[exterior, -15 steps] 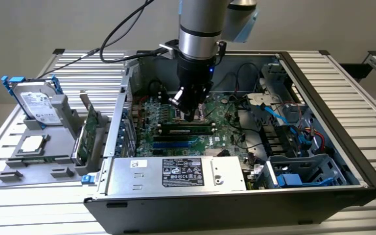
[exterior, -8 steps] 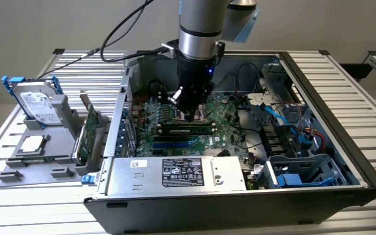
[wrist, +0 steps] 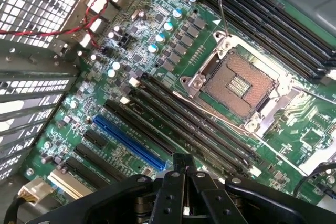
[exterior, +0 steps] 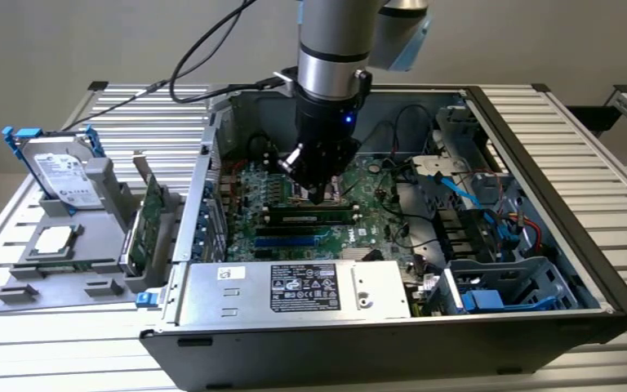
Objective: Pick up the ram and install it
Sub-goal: 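Press down the ram until it locks into place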
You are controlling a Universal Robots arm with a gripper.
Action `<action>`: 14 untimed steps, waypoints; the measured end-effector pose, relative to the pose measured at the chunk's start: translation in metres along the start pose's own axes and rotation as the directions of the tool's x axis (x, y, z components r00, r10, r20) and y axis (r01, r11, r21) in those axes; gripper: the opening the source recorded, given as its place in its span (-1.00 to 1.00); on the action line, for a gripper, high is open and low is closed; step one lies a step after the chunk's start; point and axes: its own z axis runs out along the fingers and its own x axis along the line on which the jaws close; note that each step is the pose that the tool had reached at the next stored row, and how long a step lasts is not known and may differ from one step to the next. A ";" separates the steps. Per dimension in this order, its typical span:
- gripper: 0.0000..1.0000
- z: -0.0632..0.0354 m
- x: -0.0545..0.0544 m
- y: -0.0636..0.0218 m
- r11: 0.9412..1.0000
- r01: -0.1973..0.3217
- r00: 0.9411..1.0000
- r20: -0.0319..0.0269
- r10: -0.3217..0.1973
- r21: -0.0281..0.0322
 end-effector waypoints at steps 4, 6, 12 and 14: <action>-0.79 0.0005 0.000 0.0000 0.999 -0.048 0.999 0.001 0.048 0.002; -0.79 0.0008 0.000 0.0000 0.997 -0.073 0.997 0.001 0.073 0.002; -0.79 0.0019 0.000 0.0001 0.989 -0.150 0.989 0.002 0.150 0.002; -0.79 0.0024 0.000 0.0001 0.984 -0.177 0.984 0.001 0.177 0.001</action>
